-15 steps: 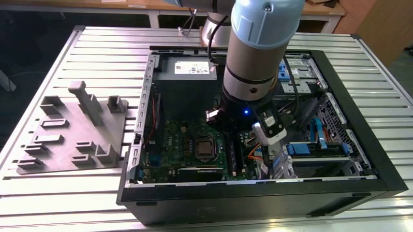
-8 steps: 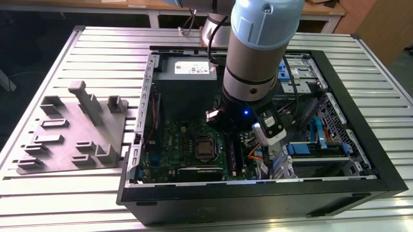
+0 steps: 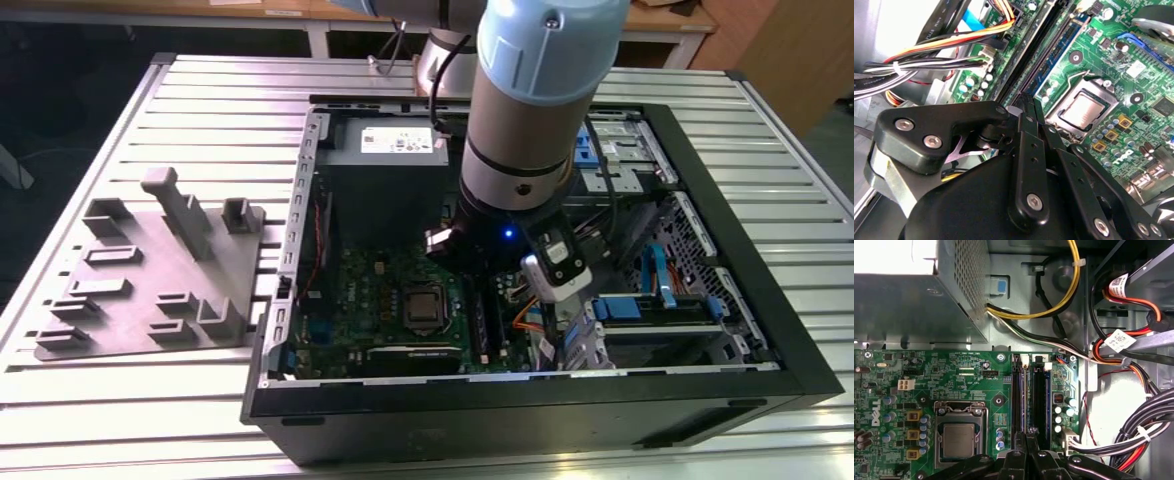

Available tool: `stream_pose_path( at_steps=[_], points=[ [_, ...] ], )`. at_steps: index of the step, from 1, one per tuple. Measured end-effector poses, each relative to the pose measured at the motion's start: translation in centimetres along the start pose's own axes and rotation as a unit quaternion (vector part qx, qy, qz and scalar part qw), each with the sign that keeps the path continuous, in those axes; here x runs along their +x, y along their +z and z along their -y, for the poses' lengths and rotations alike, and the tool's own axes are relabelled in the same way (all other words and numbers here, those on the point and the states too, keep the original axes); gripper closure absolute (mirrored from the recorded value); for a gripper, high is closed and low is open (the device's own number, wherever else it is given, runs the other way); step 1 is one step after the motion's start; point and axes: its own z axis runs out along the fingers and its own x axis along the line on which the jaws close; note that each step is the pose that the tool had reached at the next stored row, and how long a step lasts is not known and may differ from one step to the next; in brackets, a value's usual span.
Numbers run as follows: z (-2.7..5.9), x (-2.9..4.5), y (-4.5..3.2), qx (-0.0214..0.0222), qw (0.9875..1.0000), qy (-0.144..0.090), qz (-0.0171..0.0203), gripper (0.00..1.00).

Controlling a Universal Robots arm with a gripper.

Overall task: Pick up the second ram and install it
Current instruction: 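Insert the second ram into the second slot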

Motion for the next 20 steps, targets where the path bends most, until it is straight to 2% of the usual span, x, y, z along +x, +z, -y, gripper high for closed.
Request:
stream_pose_path(
  at_steps=[17,20],
  points=[
    [0.01,0.0,0.04,0.0022,1.0,0.0,0.0,0.92],
    [0.01,-0.01,0.06,0.0024,1.0,0.008,0.0004,0.92]
  ],
)
